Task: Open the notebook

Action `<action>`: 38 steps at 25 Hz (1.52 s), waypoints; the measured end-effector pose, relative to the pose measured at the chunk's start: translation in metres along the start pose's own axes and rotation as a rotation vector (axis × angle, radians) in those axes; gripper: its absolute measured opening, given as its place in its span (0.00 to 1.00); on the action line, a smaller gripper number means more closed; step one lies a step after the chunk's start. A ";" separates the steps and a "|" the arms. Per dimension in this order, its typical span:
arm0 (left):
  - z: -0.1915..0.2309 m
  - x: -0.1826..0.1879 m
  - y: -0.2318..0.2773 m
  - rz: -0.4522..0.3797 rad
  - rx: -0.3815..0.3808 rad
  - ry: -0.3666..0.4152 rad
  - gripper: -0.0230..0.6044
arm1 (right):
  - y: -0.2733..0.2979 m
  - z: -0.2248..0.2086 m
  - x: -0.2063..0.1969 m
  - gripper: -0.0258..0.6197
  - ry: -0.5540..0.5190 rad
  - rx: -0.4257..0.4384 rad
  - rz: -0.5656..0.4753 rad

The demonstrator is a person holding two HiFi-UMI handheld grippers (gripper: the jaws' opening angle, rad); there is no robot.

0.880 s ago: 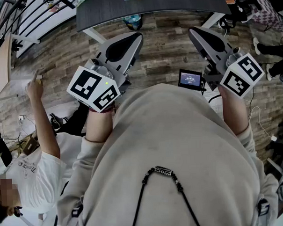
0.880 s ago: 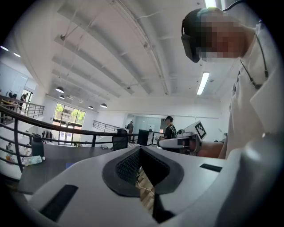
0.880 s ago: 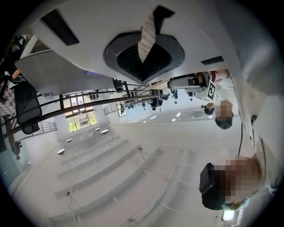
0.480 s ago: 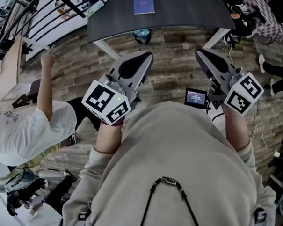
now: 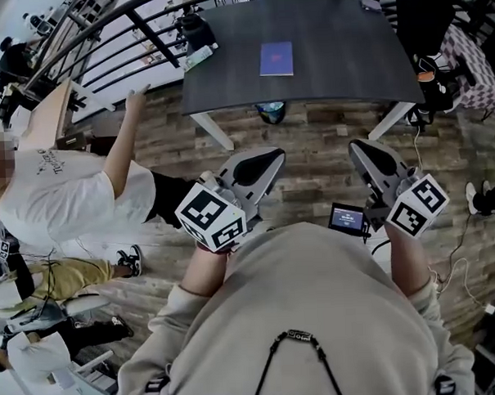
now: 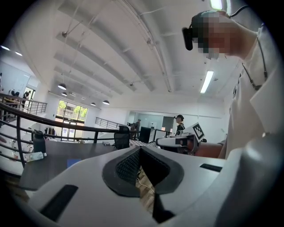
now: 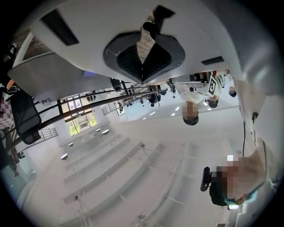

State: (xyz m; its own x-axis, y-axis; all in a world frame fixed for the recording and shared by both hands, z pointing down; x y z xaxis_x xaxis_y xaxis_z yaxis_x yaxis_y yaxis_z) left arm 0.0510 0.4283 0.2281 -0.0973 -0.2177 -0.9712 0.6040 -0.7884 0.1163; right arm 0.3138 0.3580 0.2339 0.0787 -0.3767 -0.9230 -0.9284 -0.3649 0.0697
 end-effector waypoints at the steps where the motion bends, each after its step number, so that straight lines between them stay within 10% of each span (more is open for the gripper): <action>1: -0.001 0.000 0.002 0.001 0.004 0.001 0.04 | -0.002 -0.002 0.001 0.07 0.001 0.000 -0.001; 20: -0.030 -0.012 0.054 0.045 0.008 -0.029 0.04 | -0.046 -0.054 0.004 0.07 0.057 -0.024 -0.011; 38: 0.067 0.015 0.107 0.032 -0.050 -0.025 0.04 | 0.033 -0.103 0.040 0.07 0.021 -0.066 0.018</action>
State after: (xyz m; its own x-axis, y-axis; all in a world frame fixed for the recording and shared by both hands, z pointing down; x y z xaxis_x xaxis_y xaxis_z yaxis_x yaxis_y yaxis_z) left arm 0.0607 0.3023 0.2402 -0.0968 -0.2572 -0.9615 0.6461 -0.7511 0.1358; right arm 0.3236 0.2427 0.2383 0.0704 -0.4011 -0.9133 -0.9039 -0.4130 0.1117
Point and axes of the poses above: the fingertips, and each gripper's own axes: y forward along the fingers, z to its left, x out of its top, the point moved 9 cm from there along -y, backward along the fingers, and after that the axes turned 5 degrees about x, right-handed, at the moved point
